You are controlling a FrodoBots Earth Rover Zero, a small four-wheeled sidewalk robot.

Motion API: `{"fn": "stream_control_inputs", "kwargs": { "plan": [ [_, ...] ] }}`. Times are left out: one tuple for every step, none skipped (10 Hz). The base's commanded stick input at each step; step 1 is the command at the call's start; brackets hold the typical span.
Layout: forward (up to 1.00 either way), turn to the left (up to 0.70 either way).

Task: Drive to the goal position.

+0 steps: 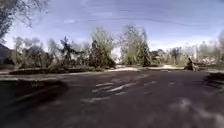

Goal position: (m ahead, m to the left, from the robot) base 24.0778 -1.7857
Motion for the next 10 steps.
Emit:
{"fn": "stream_control_inputs", "kwargs": {
  "plan": [
    [0.70, 0.00],
    [0.70, -0.07],
    [0.70, -0.13],
    [0.70, -0.26],
    [0.70, -0.35],
    [0.70, 0.00],
    [0.70, 0.00],
    [0.70, 0.00],
    [0.70, 0.00],
    [0.70, 0.00]
  ]
}}
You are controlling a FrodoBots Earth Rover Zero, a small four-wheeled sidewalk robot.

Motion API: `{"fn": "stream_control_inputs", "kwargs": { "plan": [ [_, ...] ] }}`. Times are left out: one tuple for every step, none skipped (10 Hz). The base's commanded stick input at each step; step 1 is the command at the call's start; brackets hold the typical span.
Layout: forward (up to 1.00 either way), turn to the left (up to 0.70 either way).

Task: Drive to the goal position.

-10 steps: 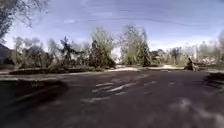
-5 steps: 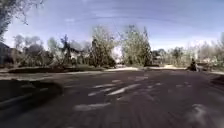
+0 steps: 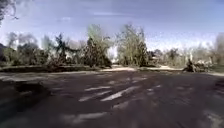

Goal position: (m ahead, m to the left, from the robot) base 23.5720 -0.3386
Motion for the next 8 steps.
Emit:
{"fn": "stream_control_inputs", "kwargs": {
  "plan": [
    [0.70, 0.00],
    [0.70, 0.00],
    [0.70, 0.00],
    [0.70, 0.00],
    [0.70, 0.00],
    [0.70, 0.00],
    [0.70, 0.00],
    [0.70, 0.00]
  ]
}}
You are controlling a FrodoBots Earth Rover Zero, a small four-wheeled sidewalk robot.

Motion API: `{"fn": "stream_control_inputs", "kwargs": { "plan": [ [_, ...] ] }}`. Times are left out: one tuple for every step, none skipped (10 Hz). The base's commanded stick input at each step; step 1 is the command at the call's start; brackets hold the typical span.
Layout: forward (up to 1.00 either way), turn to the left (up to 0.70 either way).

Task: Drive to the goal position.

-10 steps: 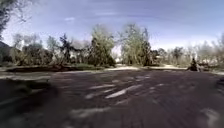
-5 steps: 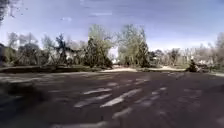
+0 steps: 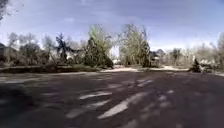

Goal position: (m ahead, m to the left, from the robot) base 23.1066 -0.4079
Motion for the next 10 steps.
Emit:
{"fn": "stream_control_inputs", "kwargs": {
  "plan": [
    [0.70, 0.00],
    [0.70, 0.00],
    [0.70, 0.00],
    [0.70, 0.00],
    [0.70, 0.00],
    [0.70, -0.23],
    [0.70, -0.35],
    [0.70, -0.35],
    [0.70, -0.35],
    [0.70, -0.28]
  ]
}}
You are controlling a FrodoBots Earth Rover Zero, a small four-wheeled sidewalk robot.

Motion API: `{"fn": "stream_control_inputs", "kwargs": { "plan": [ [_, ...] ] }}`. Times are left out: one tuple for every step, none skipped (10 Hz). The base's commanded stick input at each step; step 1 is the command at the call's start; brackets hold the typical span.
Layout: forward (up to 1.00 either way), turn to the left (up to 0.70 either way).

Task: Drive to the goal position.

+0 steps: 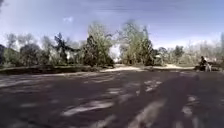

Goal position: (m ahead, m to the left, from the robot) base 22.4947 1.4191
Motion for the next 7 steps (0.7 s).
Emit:
{"fn": "stream_control_inputs", "kwargs": {
  "plan": [
    [0.70, -0.21],
    [0.70, -0.14],
    [0.70, -0.06],
    [0.70, 0.00],
    [0.70, 0.00],
    [0.70, 0.00],
    [0.70, 0.00]
  ]
}}
